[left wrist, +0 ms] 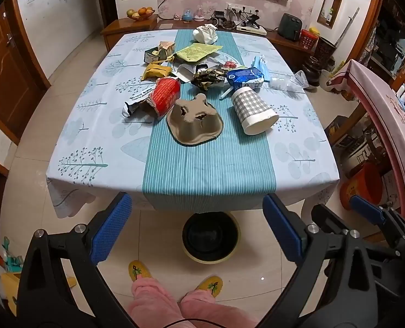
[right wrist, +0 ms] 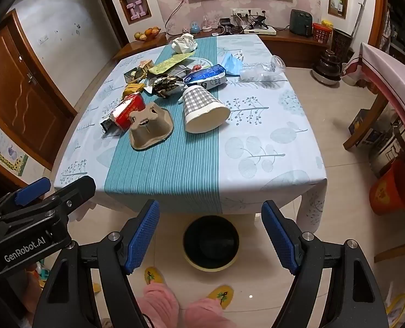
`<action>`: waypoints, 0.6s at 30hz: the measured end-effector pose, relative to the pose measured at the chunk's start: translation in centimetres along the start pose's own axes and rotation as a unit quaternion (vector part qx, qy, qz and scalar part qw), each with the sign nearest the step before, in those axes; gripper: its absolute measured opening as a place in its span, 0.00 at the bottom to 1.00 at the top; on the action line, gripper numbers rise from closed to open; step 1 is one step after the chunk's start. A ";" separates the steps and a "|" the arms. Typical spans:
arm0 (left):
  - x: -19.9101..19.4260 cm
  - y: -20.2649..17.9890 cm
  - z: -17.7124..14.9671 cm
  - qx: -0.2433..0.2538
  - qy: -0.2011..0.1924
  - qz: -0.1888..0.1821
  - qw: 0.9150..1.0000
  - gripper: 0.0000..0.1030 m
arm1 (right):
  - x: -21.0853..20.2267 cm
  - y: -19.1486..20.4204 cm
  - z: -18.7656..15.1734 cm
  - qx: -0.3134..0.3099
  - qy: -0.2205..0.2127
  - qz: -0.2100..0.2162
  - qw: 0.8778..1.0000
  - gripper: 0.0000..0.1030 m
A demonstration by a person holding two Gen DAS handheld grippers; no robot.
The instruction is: Collect trash
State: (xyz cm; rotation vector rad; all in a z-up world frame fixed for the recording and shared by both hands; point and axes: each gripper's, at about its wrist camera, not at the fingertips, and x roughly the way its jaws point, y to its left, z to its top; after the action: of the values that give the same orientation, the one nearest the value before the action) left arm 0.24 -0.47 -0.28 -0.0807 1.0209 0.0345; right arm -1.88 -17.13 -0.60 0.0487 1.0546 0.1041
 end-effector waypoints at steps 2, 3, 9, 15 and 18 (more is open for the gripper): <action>0.0 0.0 0.0 0.000 0.000 0.000 1.000 0.93 | 0.0 0.0 0.0 0.000 0.000 0.001 1.000 0.77; 0.0 0.0 0.0 0.000 0.000 -0.001 1.000 0.93 | 0.0 0.0 0.0 0.000 0.000 0.001 1.000 0.77; 0.0 0.1 0.0 0.000 0.000 -0.002 1.000 0.93 | 0.0 0.0 0.1 0.001 -0.001 0.001 1.000 0.77; -0.2 0.0 0.1 0.000 0.000 -0.001 1.000 0.93 | -0.1 0.0 0.0 0.002 0.000 0.000 1.000 0.77; -0.2 0.3 0.4 -0.004 0.002 -0.001 1.000 0.93 | -0.3 -0.2 0.0 0.007 -0.001 -0.001 1.000 0.77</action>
State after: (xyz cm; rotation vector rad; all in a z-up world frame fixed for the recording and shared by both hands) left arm 0.41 -0.18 0.08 -0.0884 1.0243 0.0374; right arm -2.03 -17.38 -0.34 0.0608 1.0534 0.0940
